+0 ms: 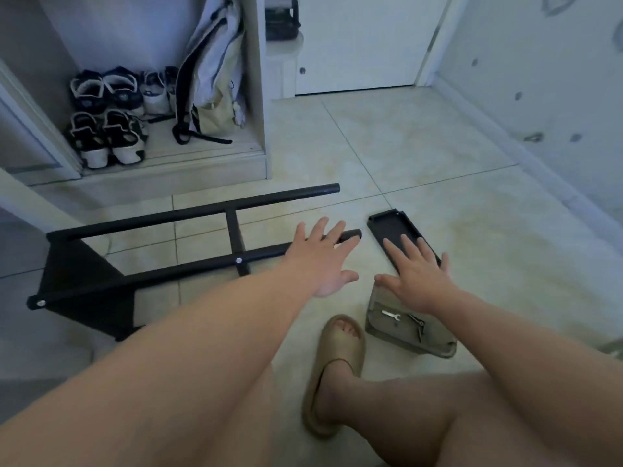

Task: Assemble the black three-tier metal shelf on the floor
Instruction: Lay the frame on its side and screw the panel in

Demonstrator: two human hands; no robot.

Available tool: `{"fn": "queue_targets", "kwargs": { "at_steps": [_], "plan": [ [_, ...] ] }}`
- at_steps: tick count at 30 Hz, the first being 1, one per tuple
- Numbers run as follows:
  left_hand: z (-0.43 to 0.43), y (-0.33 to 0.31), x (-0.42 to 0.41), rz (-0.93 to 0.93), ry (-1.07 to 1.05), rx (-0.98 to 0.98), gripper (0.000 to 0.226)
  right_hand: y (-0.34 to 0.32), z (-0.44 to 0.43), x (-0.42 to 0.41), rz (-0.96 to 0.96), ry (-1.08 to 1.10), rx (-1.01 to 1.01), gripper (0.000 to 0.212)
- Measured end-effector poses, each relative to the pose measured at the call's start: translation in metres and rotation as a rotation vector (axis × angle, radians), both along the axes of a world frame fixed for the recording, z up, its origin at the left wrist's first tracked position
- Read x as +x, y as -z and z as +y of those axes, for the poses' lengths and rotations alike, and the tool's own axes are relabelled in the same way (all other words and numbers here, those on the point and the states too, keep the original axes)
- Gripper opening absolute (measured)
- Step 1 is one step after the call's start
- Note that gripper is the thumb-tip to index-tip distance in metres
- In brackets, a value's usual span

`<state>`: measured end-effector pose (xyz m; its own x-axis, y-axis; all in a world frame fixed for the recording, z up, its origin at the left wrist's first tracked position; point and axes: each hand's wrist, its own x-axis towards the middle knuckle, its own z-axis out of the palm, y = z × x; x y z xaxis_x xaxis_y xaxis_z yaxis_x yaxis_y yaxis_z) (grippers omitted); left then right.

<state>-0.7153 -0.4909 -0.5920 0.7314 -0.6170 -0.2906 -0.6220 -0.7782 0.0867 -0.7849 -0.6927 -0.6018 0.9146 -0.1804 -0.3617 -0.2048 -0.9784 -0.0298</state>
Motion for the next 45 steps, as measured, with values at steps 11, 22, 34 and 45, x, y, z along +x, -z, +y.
{"fn": "queue_targets", "kwargs": {
  "at_steps": [11, 22, 34, 45],
  "plan": [
    [-0.118, 0.1, -0.006, 0.172, 0.248, 0.056, 0.071, 0.098, -0.12, -0.012, 0.269, 0.177, 0.045, 0.075],
    [-0.133, 0.214, 0.01, 0.273, 0.056, -0.036, 0.075, 0.221, -0.155, -0.012, 0.366, 0.227, 0.199, 0.054],
    [-0.133, 0.256, 0.007, 0.633, -0.226, -0.264, 0.037, 0.285, -0.156, -0.002, 0.305, 0.329, 0.082, 0.028],
    [-0.134, 0.254, 0.009, 0.69, -0.214, -0.274, 0.035, 0.302, -0.164, 0.002, 0.299, 0.29, 0.038, 0.029]
  ]
}}
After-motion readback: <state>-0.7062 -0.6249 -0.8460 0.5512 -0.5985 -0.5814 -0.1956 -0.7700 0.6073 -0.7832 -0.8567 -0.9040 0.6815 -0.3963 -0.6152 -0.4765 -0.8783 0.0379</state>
